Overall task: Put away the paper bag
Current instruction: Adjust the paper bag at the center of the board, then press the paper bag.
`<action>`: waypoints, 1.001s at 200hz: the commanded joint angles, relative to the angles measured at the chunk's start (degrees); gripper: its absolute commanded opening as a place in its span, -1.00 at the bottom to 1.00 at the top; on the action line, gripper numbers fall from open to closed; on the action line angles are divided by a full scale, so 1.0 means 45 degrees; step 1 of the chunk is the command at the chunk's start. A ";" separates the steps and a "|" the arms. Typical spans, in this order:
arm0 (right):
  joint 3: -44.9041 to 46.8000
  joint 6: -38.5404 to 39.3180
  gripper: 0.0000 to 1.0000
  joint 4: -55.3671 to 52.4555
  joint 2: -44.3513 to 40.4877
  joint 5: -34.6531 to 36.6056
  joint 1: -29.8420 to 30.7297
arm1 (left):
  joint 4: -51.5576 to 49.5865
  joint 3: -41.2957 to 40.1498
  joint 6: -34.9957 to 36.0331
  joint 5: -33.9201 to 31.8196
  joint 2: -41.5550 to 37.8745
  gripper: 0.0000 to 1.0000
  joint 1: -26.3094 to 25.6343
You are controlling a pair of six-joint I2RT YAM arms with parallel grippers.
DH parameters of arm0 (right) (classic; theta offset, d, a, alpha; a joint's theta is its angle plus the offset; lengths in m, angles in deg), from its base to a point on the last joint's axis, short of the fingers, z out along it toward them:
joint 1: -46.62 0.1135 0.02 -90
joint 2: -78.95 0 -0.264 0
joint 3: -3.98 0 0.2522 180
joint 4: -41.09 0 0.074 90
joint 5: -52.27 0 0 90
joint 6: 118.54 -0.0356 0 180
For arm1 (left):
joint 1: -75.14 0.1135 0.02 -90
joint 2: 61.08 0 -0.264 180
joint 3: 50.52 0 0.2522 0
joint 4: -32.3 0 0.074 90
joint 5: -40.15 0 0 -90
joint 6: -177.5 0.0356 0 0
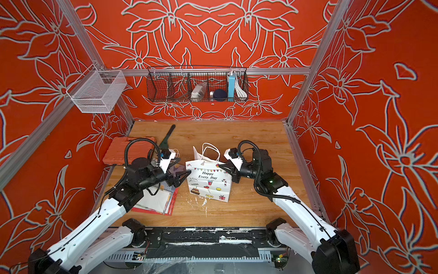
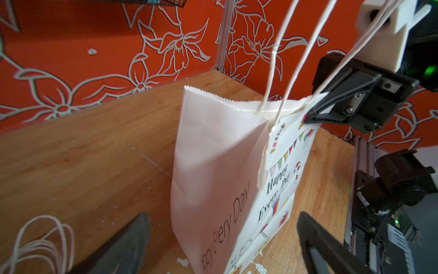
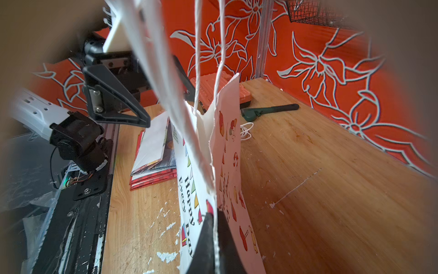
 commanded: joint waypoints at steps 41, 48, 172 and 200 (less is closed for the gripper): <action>-0.2354 0.1531 -1.00 -0.4023 -0.2525 -0.0258 0.0049 | -0.1704 0.1062 0.0610 0.0839 -0.1670 0.98 0.0095; -0.2547 0.1537 -1.00 -0.4391 -0.2709 -0.0461 0.0049 | -0.1687 0.1123 0.0591 0.1168 -0.1736 0.98 0.0087; -0.4263 -0.0206 -1.00 -0.5465 -0.3253 -0.0006 0.0107 | -0.1488 0.1986 0.0522 0.3451 -0.1272 0.98 -0.0012; -0.4597 -0.0016 -1.00 -0.5857 -0.3075 0.0555 0.0102 | -0.1581 0.1794 0.0732 0.2976 -0.1521 0.98 -0.0011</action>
